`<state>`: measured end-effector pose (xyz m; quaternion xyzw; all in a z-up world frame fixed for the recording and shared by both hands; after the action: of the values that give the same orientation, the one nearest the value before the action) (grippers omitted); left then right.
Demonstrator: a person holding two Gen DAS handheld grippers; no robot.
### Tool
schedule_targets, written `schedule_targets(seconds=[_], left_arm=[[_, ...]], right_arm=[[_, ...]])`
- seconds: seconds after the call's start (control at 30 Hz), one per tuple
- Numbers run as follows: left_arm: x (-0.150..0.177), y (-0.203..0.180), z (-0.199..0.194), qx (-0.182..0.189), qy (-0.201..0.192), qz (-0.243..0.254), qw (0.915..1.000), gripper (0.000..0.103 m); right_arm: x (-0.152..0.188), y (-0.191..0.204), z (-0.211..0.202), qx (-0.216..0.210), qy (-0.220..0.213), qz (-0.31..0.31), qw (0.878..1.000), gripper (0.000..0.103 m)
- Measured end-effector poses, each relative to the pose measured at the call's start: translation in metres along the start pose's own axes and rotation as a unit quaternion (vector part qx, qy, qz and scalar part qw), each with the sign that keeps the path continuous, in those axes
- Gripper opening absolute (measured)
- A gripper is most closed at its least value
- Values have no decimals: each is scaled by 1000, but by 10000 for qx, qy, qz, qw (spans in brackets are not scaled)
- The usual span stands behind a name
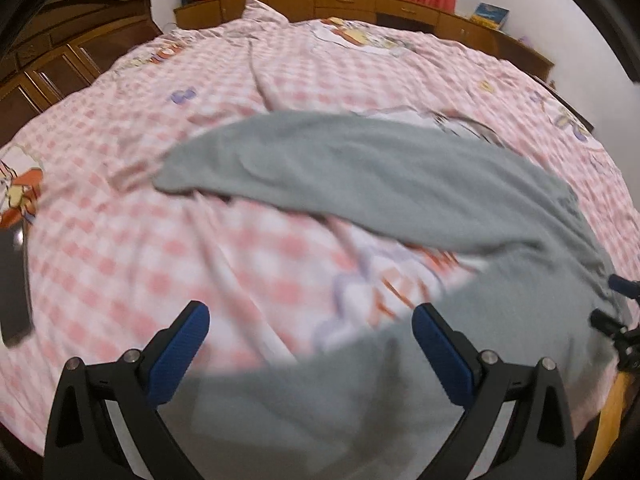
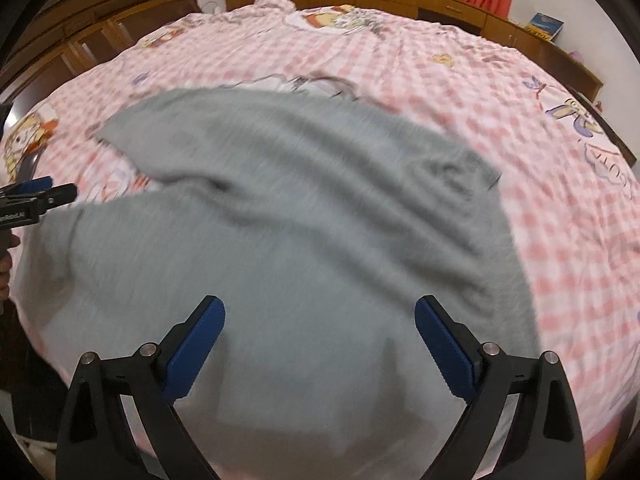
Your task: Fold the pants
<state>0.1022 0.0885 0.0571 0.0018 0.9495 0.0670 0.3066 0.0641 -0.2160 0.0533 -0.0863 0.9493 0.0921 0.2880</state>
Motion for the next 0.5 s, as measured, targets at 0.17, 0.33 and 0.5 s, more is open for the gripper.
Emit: schedule_targets(seconds=[0.17, 0.33, 0.5], left_arm=[[-40, 33, 23, -168, 1, -192, 9997, 103], [-83, 65, 59, -227, 133, -268, 9993, 103], [-113, 90, 93, -267, 233, -285, 9990, 103]], right_arm=[[-35, -37, 7, 149, -32, 193, 9997, 98], [-62, -77, 22, 349, 44, 423, 9985, 98], [-82, -115, 40, 589, 119, 740, 9954, 98]])
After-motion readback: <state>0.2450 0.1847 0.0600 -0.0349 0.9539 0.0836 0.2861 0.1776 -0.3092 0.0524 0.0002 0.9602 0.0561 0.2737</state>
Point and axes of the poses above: each gripper's, at about its wrist camera, not at the fingertips, and z roughly the way its jaws point, y to its left, x to its underside, the point moved 2 cm from there along z, roughly the way its jaws point, and after that the axes turned 9 degrees about -x, right-handed, at the moved point
